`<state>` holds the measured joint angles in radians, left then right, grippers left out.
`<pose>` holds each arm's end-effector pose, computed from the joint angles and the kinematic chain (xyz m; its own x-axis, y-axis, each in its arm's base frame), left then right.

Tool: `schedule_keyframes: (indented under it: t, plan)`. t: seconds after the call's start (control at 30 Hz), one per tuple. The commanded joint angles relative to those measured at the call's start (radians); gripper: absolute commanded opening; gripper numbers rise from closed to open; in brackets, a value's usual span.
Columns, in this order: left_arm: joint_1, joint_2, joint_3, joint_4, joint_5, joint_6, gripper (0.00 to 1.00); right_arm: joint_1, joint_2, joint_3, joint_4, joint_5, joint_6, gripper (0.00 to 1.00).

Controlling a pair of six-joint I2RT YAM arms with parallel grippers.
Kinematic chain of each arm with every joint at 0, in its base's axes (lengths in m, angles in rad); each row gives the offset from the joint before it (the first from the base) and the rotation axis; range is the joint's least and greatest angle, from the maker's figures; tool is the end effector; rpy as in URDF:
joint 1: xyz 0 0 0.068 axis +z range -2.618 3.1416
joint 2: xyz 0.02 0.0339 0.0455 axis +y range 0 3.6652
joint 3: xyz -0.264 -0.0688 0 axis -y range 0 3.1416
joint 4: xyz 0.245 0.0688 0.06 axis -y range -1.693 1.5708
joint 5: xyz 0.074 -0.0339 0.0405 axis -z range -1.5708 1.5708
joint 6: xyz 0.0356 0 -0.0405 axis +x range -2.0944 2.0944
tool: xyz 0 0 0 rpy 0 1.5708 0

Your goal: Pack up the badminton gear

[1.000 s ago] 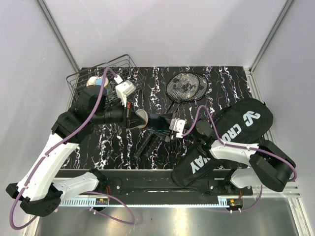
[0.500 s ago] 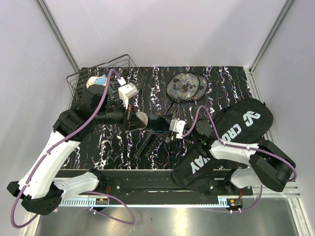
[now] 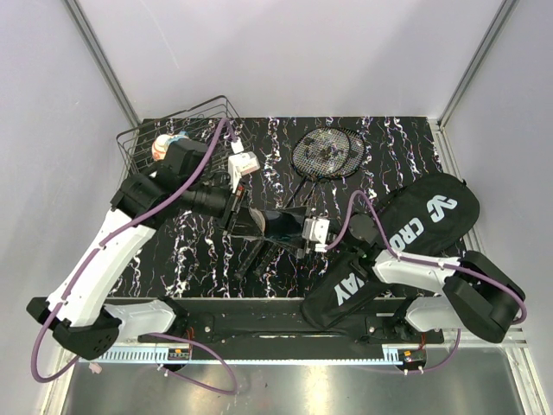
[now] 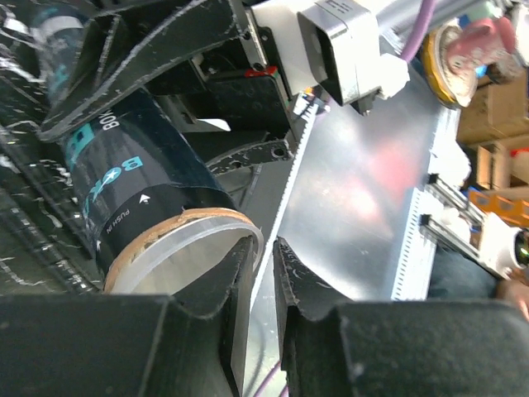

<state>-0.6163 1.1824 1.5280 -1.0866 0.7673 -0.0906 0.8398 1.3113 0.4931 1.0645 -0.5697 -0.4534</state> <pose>0.1519 -0.1379 0.4300 -0.6240 0.3622 -0.6924 0.7807 0.3254 -0.5334 0.1622 0.2096 0.2562 0.5739 0.0875 -0.8142 -0.8062 0.2348 -0.5430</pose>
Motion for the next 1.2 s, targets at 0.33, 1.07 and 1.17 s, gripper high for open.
schedule_keyframes:
  t: [0.33,1.07,1.17]
  plan:
    - [-0.013,0.063,-0.100,0.168,0.230,0.009,0.38,0.021,-0.191,-0.031,0.207,-0.125,0.192,0.37]
    - [-0.013,0.240,-0.238,0.249,0.297,0.048,0.54,0.120,-0.265,0.157,-0.069,-0.173,0.041,0.33]
    - [-0.011,0.261,-0.235,0.249,0.270,0.035,0.56,0.139,-0.248,0.203,-0.138,-0.168,-0.004,0.33]
